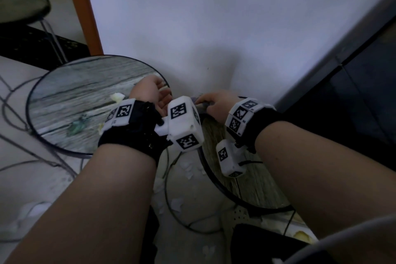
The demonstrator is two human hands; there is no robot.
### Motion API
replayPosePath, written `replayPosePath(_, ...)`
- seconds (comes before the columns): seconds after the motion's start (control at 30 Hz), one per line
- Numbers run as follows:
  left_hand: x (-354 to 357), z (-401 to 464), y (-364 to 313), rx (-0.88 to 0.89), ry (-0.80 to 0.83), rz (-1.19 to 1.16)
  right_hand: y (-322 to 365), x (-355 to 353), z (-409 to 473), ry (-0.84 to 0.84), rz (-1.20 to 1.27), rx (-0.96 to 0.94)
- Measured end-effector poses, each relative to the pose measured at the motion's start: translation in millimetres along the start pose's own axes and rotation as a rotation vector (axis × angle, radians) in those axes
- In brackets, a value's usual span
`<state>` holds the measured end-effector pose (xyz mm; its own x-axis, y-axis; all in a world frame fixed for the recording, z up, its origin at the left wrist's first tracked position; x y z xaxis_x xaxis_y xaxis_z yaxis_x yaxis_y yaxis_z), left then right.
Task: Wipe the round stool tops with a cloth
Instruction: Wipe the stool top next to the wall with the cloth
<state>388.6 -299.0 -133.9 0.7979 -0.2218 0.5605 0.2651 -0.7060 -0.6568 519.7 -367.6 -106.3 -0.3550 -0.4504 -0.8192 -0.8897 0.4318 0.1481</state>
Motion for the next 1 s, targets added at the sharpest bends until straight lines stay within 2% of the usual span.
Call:
replayPosePath(0.63,-54.6,-49.3,23.4,-0.002,-0.046,0.110,46.7,46.8,-50.8,0.001,-0.191,-0.042)
replayPosePath(0.8,-65.8,-71.0,39.3,-0.065,-0.057,0.101,49.0,59.7,-59.8,0.028,-0.214,-0.050)
replayPosePath(1.0,-72.0,-90.3,48.1,-0.069,-0.036,0.044,42.0,71.3,-77.6,0.019,-0.038,-0.031)
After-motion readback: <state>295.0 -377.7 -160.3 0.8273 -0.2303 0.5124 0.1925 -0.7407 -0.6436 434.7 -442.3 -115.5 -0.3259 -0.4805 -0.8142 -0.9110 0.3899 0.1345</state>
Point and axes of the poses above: each hand's wrist, its own z-axis towards the middle knuckle, its own x-axis out of the palm, y = z × x, the point moved 8 cm from there along z, towards the middle knuckle, and after that the axes turned 11 degrees about y, right-handed, at the moved point
